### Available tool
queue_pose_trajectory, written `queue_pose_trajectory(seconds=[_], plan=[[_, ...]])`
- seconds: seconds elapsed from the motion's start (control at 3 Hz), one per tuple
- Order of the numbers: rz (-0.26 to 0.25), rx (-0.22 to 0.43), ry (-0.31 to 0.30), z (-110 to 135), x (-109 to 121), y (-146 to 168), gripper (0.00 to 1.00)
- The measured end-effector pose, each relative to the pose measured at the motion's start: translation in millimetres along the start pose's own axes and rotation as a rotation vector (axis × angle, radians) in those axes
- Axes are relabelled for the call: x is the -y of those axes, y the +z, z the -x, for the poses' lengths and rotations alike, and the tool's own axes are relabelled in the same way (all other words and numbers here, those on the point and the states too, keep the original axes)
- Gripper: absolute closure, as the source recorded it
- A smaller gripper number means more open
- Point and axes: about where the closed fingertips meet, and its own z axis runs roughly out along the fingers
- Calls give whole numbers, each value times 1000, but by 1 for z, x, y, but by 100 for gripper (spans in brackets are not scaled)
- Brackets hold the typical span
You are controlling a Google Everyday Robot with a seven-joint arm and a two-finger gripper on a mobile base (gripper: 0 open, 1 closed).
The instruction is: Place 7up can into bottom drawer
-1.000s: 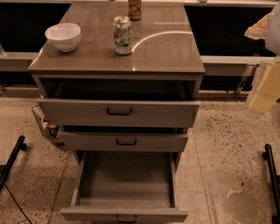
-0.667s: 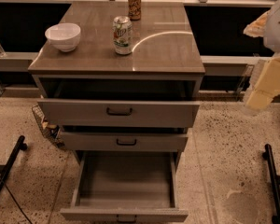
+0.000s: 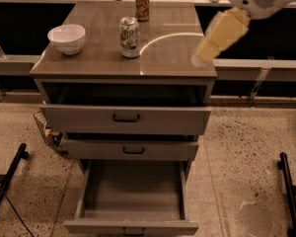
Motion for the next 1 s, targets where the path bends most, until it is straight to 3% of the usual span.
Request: queue_pose_trajectory(seconds=[0.33,0.67,1.0], plan=[[-76,149,57,65,31,30,0],[-200,244,132,130,59,61,0],[-201,244,164,125,60,56,0]])
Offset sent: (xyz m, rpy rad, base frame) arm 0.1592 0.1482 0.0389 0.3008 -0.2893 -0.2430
